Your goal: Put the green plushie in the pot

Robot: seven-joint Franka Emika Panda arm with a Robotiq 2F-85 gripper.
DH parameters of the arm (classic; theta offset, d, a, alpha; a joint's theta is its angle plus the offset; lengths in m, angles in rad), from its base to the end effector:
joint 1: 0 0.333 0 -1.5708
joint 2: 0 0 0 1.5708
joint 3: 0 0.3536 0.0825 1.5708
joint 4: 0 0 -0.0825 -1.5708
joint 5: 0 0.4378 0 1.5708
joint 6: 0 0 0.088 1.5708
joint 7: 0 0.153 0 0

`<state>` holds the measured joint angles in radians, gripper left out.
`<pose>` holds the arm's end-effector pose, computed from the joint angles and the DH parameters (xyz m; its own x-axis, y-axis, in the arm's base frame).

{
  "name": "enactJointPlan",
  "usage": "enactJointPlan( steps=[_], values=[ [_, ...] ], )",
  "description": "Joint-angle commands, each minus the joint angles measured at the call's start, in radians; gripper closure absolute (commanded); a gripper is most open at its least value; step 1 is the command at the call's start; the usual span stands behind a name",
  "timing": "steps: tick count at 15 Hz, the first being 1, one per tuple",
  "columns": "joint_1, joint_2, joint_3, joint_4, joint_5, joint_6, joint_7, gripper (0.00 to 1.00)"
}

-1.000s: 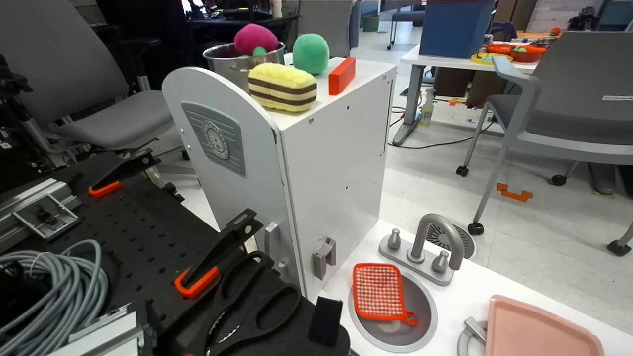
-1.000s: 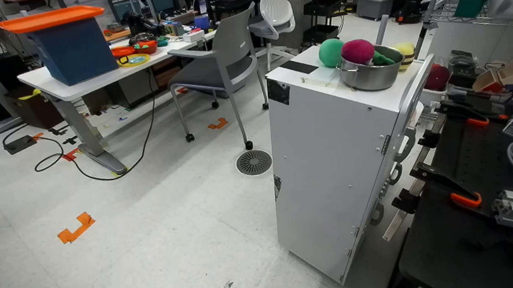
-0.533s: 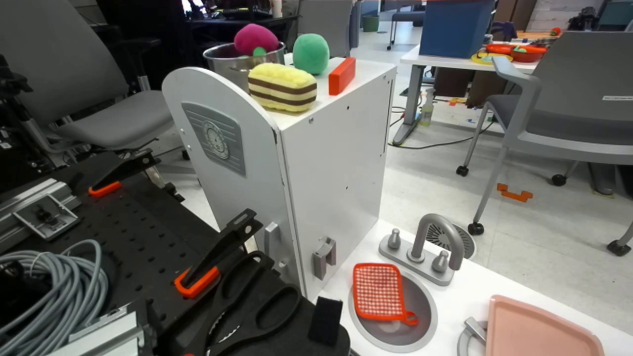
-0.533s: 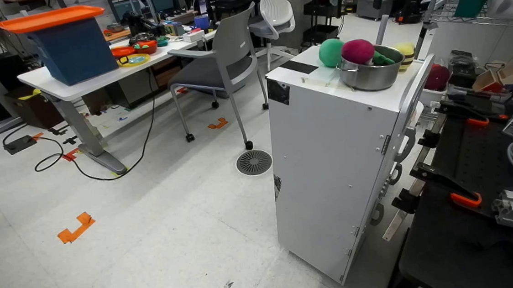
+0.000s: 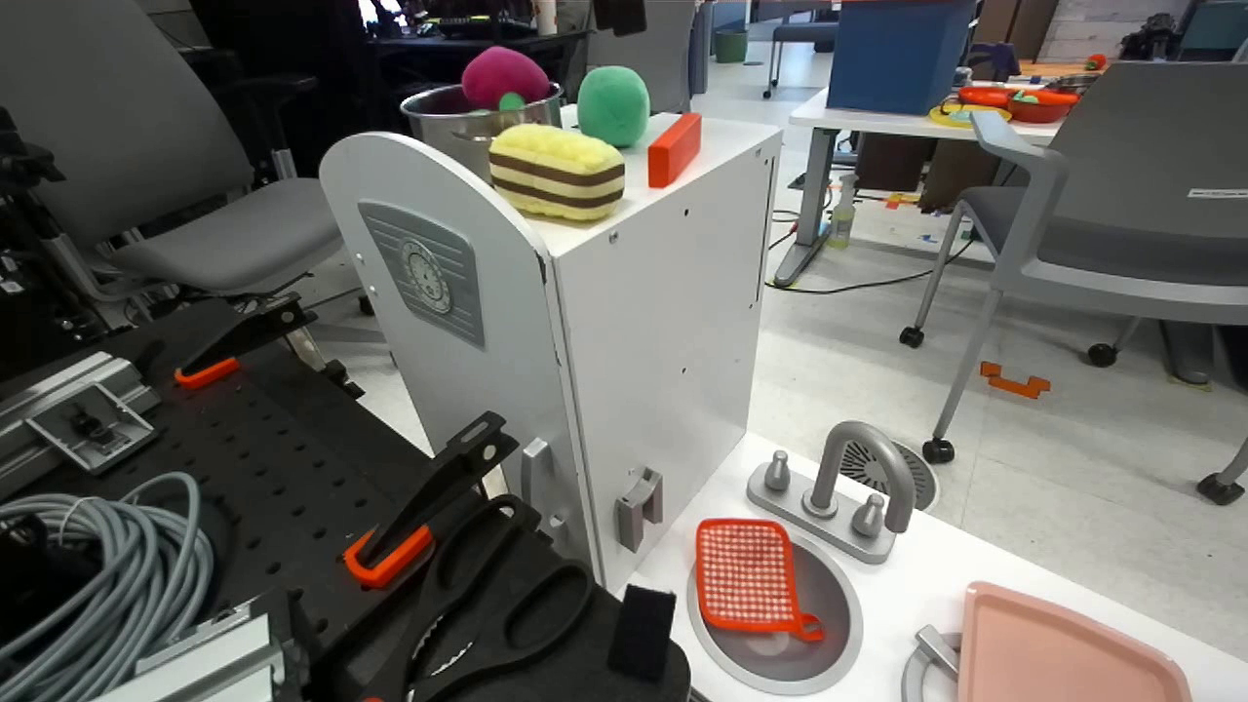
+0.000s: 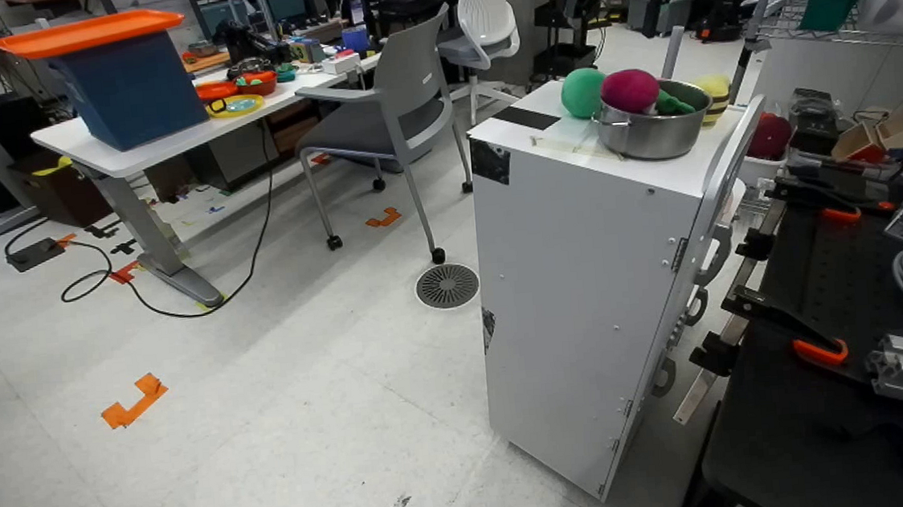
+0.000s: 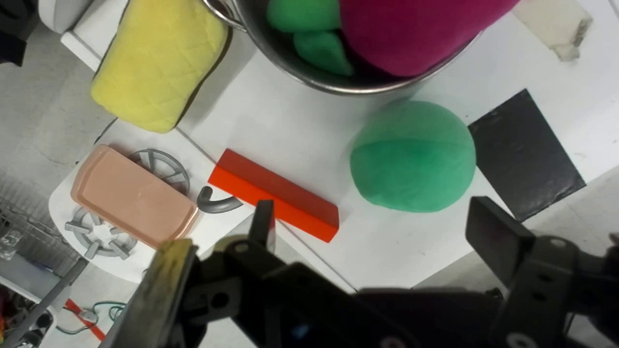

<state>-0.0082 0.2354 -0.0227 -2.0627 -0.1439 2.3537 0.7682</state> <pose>0.6408 -0.0263 0.2807 0.7619 -0.6377 0.1138 -0.6452 -0.7626 0.0463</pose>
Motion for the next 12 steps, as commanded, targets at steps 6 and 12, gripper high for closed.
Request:
enactJointPlan(
  steps=[6,12],
  values=[
    [0.038,0.037,-0.023,0.021,0.023,0.071,0.007,0.0],
    [0.048,0.057,-0.019,0.015,0.058,0.103,-0.015,0.0]
  ],
)
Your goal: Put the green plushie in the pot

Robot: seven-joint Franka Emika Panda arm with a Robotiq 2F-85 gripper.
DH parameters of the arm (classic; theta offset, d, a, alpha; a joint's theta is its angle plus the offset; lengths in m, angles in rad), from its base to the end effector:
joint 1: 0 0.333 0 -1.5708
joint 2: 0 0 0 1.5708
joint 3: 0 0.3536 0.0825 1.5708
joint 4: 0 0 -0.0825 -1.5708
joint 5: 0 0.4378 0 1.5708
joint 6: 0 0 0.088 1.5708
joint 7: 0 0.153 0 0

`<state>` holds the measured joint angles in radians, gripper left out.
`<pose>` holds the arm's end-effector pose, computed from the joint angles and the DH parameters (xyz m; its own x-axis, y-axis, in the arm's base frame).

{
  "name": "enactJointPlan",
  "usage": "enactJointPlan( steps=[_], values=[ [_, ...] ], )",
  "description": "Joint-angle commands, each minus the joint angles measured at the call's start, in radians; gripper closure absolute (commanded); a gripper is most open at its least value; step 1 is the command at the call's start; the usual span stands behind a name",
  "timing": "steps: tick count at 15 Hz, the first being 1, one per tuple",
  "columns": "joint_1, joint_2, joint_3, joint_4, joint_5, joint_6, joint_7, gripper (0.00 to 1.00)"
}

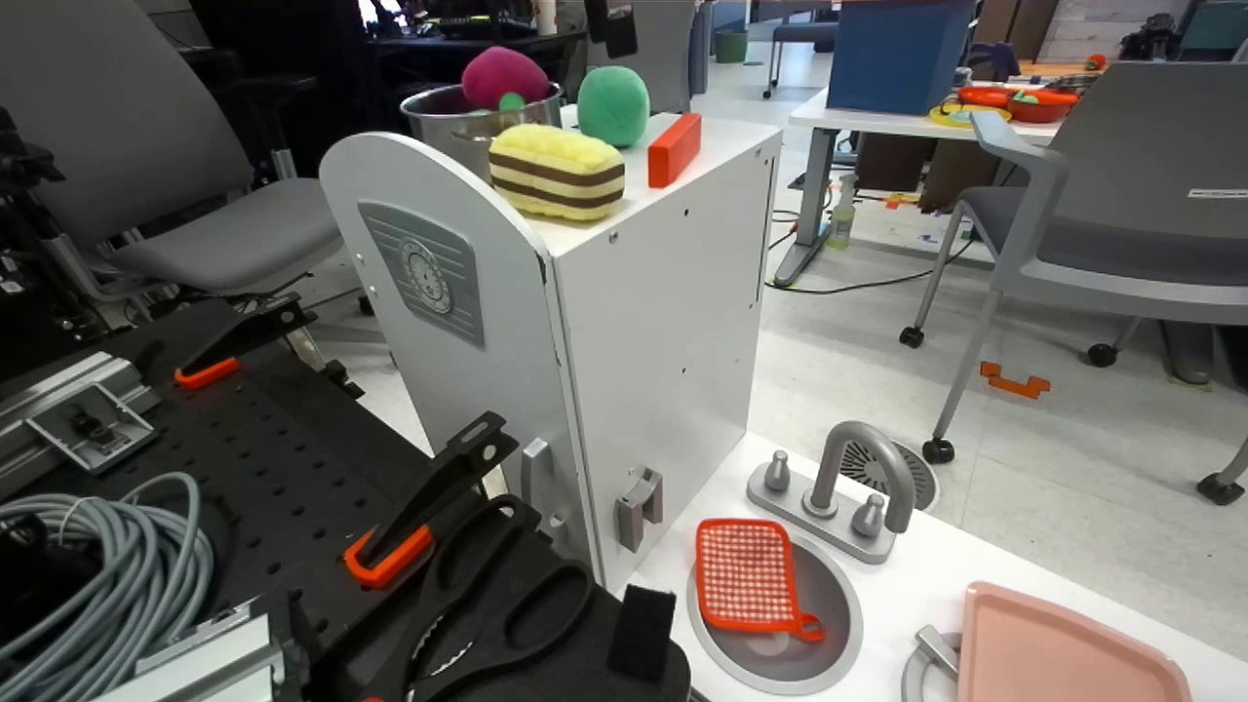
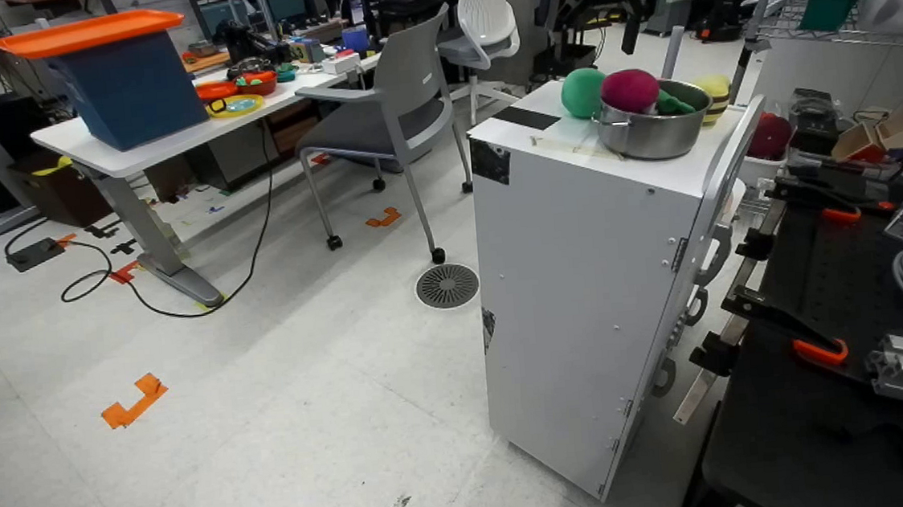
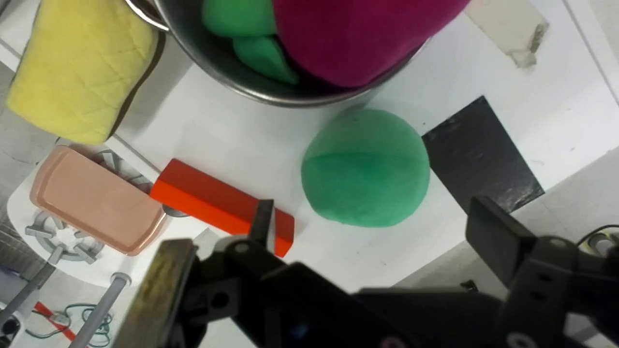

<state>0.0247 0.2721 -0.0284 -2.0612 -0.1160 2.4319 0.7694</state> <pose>0.6508 -0.0061 0.2653 0.7662 -0.6290 0.1312 -0.6345 -0.7729 0.0000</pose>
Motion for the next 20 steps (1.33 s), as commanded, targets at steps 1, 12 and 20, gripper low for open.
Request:
enactJointPlan(
  steps=[1,12,20],
  values=[
    [0.014,0.025,-0.013,0.011,0.04,0.026,-0.018,0.0],
    [0.016,0.062,-0.026,0.015,0.071,0.013,-0.024,0.27],
    [0.02,0.057,-0.026,0.02,0.079,0.0,-0.037,0.84]
  ],
)
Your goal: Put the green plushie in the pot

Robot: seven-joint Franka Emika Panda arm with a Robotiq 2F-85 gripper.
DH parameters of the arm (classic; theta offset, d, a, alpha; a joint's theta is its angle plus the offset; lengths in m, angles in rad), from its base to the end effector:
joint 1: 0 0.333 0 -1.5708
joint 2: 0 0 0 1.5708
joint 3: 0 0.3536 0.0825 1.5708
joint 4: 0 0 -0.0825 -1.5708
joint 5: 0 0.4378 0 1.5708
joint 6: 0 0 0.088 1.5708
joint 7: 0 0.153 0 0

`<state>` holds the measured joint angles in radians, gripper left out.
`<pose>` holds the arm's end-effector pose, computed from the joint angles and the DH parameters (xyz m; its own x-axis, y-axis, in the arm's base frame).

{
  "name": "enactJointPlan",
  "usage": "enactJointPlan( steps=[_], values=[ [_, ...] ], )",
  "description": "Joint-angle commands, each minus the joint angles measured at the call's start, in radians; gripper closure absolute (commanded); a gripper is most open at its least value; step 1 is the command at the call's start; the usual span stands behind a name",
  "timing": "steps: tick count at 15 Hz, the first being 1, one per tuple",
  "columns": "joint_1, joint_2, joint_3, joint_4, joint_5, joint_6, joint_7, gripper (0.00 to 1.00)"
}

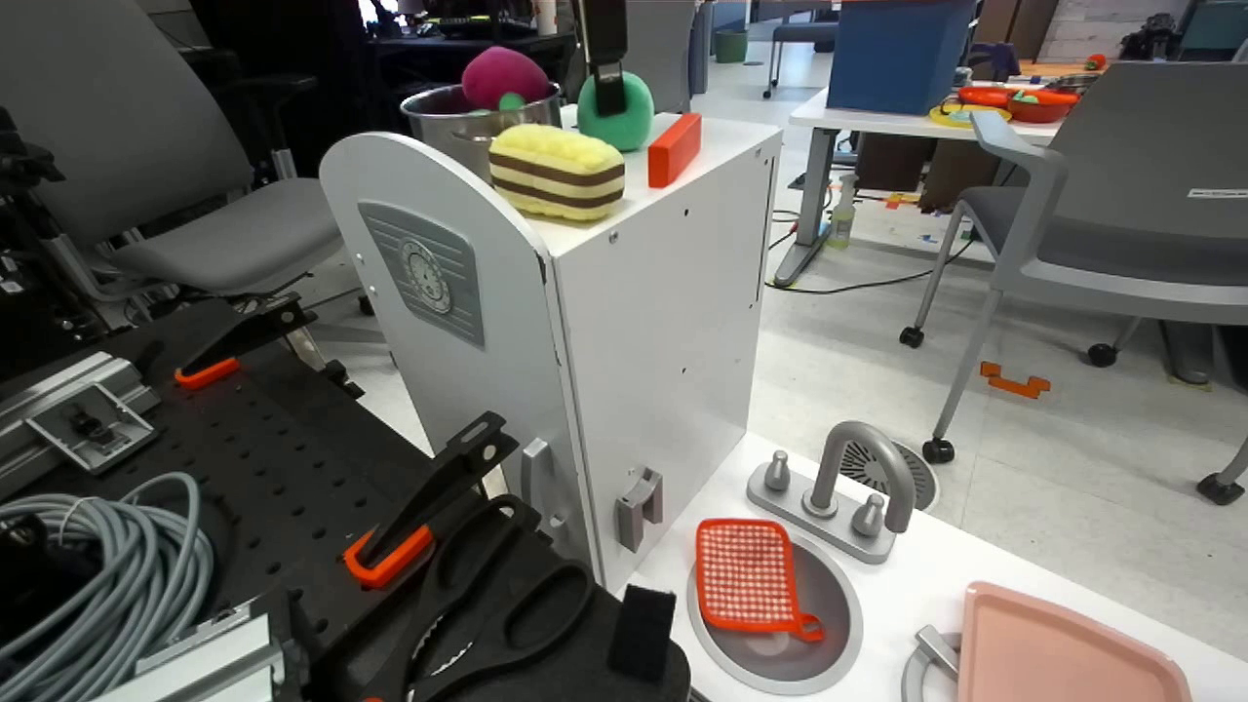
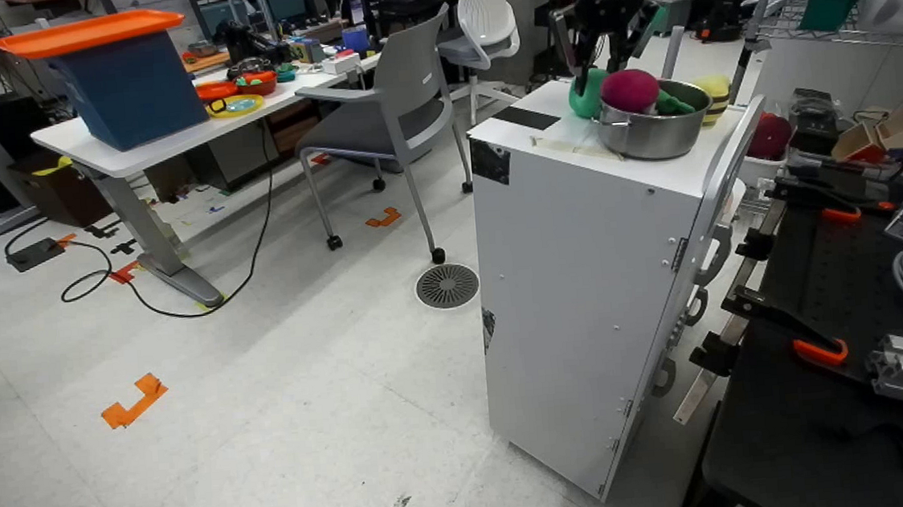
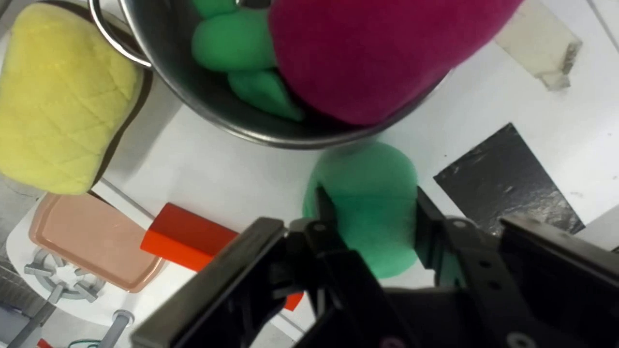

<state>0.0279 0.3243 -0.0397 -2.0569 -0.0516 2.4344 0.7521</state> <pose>0.6484 -0.0092 0.2336 0.7478 -0.6601 0.0710 -0.6617 -0.7497 -0.0005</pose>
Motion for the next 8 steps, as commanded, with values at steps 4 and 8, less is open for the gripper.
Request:
enactJointPlan(
  steps=[4,8],
  values=[
    [0.02,-0.02,-0.002,0.021,0.029,-0.04,-0.041,0.94],
    [0.038,-0.093,0.019,-0.003,0.02,-0.107,-0.12,0.96]
  ],
)
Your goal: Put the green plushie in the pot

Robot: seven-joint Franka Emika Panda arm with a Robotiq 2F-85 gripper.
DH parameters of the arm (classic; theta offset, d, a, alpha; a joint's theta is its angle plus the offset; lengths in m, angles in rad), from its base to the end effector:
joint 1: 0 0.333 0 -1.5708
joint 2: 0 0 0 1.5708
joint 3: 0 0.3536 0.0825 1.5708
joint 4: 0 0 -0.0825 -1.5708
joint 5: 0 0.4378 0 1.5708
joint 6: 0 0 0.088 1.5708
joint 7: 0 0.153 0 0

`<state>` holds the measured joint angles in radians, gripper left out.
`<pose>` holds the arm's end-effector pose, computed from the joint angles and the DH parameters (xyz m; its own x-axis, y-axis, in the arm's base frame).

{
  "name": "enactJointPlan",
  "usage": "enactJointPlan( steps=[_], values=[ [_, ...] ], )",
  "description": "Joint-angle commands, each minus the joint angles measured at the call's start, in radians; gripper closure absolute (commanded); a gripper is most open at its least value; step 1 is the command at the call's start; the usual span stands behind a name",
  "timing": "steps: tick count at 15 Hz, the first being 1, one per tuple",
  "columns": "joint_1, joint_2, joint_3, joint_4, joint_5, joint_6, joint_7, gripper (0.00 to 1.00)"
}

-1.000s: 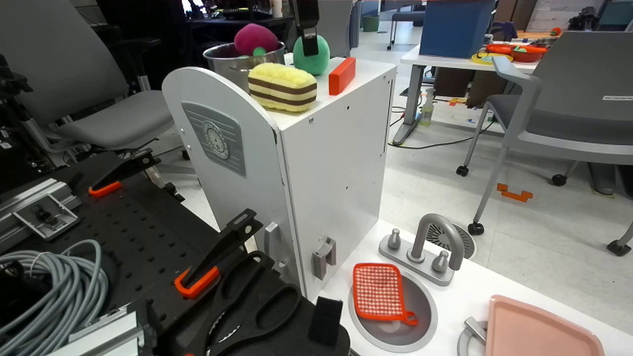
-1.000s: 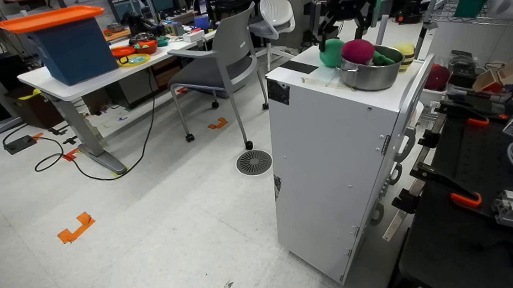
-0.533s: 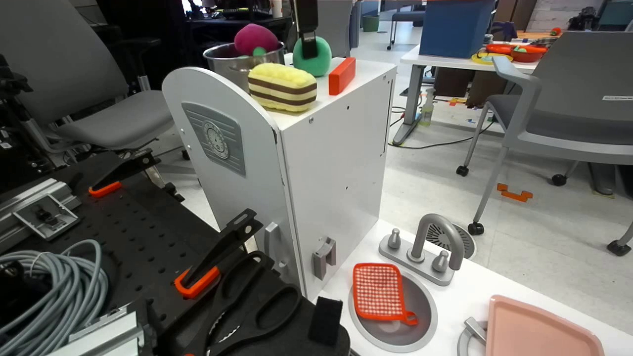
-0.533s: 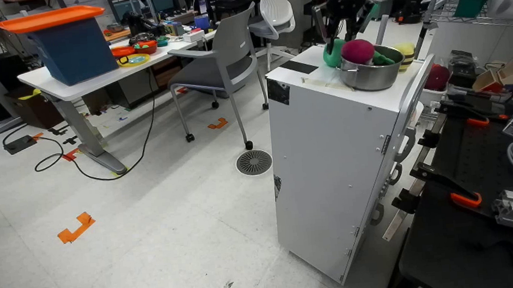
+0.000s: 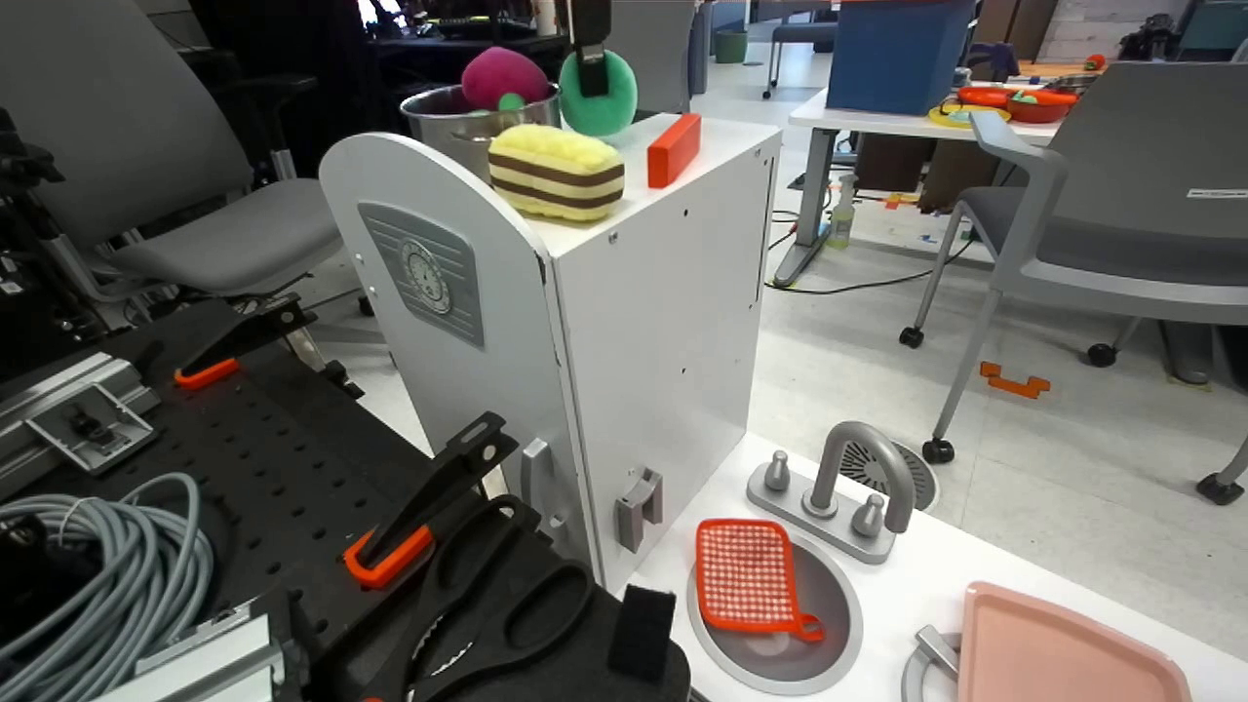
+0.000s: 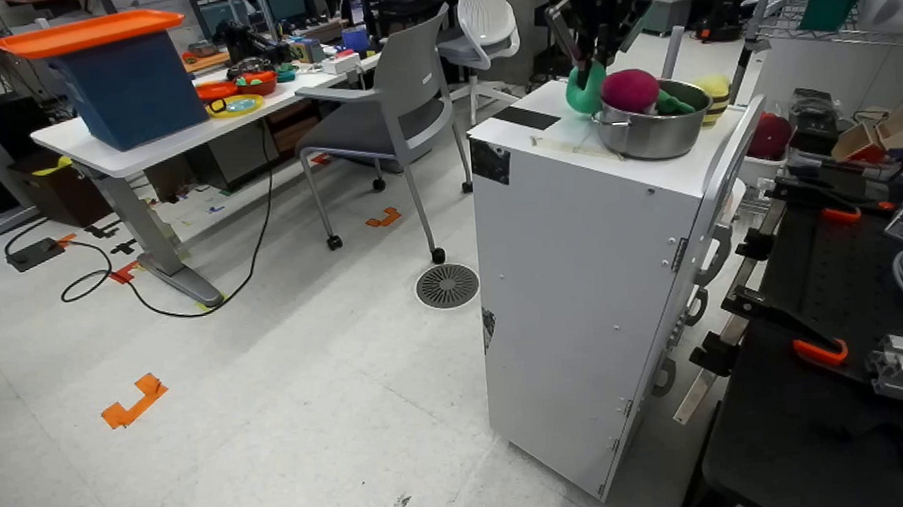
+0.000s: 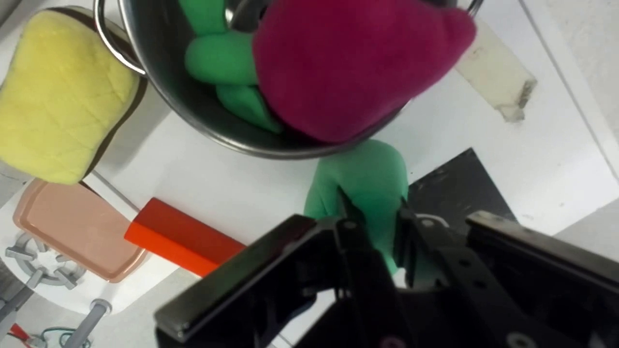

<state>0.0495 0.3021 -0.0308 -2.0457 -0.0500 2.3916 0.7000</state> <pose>0.6486 0.0103 0.2490 0.7984 -0.5990 0.0617 -0.6004 -0.7996 0.0066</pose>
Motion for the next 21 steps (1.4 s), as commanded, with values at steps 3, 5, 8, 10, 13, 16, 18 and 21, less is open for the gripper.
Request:
enactJointPlan(
  steps=[3,5,8,10,13,16,18,21],
  values=[
    [0.035,-0.136,0.021,-0.03,0.001,-0.079,-0.106,0.96],
    [0.041,-0.169,0.027,-0.033,-0.004,-0.08,-0.119,0.96],
    [0.043,-0.211,0.039,-0.044,-0.005,-0.074,-0.134,0.96],
    [0.044,-0.238,0.05,-0.053,-0.006,-0.076,-0.162,0.96],
    [0.042,-0.261,0.067,-0.068,-0.004,-0.096,-0.253,0.96],
    [0.035,-0.281,0.079,-0.092,0.016,-0.129,-0.382,0.96],
    [0.034,-0.291,0.082,-0.109,0.02,-0.144,-0.442,0.96],
    [0.036,-0.307,0.081,-0.125,-0.017,-0.161,-0.406,0.96]
  ],
)
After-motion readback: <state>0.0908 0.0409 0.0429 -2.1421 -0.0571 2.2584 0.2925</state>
